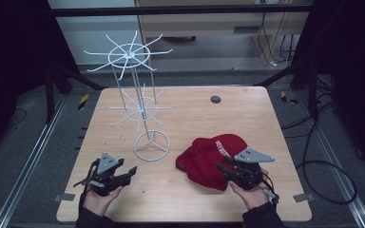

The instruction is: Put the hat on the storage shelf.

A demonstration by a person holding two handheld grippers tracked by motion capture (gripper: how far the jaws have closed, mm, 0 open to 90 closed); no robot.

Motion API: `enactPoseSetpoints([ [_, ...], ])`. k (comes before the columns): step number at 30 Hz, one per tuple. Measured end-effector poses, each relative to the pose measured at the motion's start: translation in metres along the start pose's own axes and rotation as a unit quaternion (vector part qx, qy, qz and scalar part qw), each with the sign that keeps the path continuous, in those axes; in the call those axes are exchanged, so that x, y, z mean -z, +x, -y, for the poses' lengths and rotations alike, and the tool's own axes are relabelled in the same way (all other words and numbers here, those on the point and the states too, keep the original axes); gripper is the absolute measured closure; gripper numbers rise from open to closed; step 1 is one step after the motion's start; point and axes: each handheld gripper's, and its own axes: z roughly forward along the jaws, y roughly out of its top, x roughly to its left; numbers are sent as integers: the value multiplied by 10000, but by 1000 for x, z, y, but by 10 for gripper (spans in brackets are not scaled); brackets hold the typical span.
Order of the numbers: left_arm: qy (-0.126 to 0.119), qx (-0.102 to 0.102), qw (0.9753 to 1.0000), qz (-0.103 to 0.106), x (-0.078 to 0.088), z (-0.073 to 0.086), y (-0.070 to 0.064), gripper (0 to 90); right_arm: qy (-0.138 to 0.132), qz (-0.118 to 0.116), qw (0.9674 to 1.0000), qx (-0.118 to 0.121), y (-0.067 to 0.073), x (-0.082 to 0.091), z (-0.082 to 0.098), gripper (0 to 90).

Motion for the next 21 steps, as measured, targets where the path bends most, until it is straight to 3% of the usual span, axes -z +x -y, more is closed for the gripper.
enactPoseSetpoints([
  [2, 41, 130, 9998, -107, 2, 6, 8, 377, 34, -25, 10000, 20, 5, -3, -3, 586],
  [8, 34, 210, 9991, -361, 4, 12, 23, 352, 247, -154, 9994, 167, 23, -23, -9, 523],
  [12, 77, 277, 9986, -434, 2, 15, 28, 335, 370, -101, 9989, 284, 33, -42, -15, 472],
  [18, 125, 364, 9979, -514, -1, 18, 35, 326, 714, 96, 9971, 264, 34, -67, -13, 522],
  [21, 163, 385, 9978, -521, -3, 19, 36, 325, 914, 146, 9954, 242, 34, -75, -10, 595],
])
